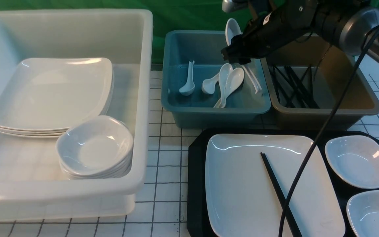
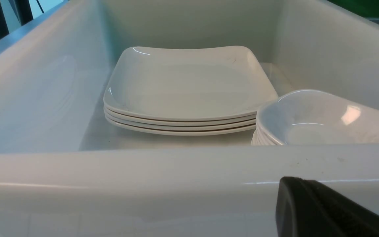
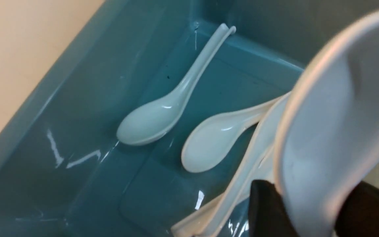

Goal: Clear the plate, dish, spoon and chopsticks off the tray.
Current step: Use the right arm to put the soup spoon into the small storage box in the middle, then use the right arm to grab a pair of chopsticks from the plate

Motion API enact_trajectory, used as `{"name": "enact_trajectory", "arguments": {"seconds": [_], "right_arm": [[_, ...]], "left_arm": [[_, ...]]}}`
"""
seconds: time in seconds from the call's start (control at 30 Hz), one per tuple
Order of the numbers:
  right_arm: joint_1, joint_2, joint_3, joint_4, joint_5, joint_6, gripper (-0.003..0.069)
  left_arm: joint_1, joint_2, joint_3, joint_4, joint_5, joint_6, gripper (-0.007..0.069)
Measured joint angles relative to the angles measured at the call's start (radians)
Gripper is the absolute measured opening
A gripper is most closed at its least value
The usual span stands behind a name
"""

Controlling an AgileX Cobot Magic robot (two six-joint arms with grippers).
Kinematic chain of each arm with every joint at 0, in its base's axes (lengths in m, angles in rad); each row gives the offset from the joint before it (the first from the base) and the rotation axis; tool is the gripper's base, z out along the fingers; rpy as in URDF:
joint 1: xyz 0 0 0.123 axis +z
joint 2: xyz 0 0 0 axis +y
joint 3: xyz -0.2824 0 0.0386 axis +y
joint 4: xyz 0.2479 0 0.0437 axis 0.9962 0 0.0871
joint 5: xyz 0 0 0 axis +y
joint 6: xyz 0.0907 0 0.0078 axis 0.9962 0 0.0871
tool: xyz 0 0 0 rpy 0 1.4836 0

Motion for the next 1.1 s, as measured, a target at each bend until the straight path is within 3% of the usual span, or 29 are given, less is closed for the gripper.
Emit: {"name": "enact_trajectory", "arguments": {"seconds": [0.13,0.27,0.37,0.4,0.53,0.73,0.9,1.1], "right_arm": [[0.0,-0.005,-0.005,0.0,0.009,0.001,0.0331],[0.0,-0.046,-0.007,-0.002,0.08,0.001,0.03],[0.0,-0.105,-0.007,-0.013,0.159,0.0,0.0237],[0.0,-0.163,-0.009,-0.026,0.246,-0.003,0.016],[0.0,-0.291,-0.004,-0.041,0.44,0.0,0.0036],[0.006,-0.479,0.157,-0.049,0.489,0.082,0.0004],[0.038,-0.586,0.465,-0.05,0.496,0.164,0.0057],[0.114,-0.599,0.828,-0.05,0.393,0.204,0.0327]], "left_arm": [[0.0,0.0,0.0,0.0,0.0,0.0,0.0005],[0.0,0.0,0.0,0.0,0.0,0.0,0.0005],[0.0,0.0,0.0,0.0,0.0,0.0,0.0005],[0.0,0.0,0.0,0.0,0.0,0.0,0.0005],[0.0,0.0,0.0,0.0,0.0,0.0,0.0005],[0.0,0.0,0.0,-0.001,0.0,0.0,0.0005],[0.0,0.0,0.0,-0.001,0.0,0.0,0.0005],[0.0,0.0,0.0,-0.003,0.0,0.0,0.0005]]}}
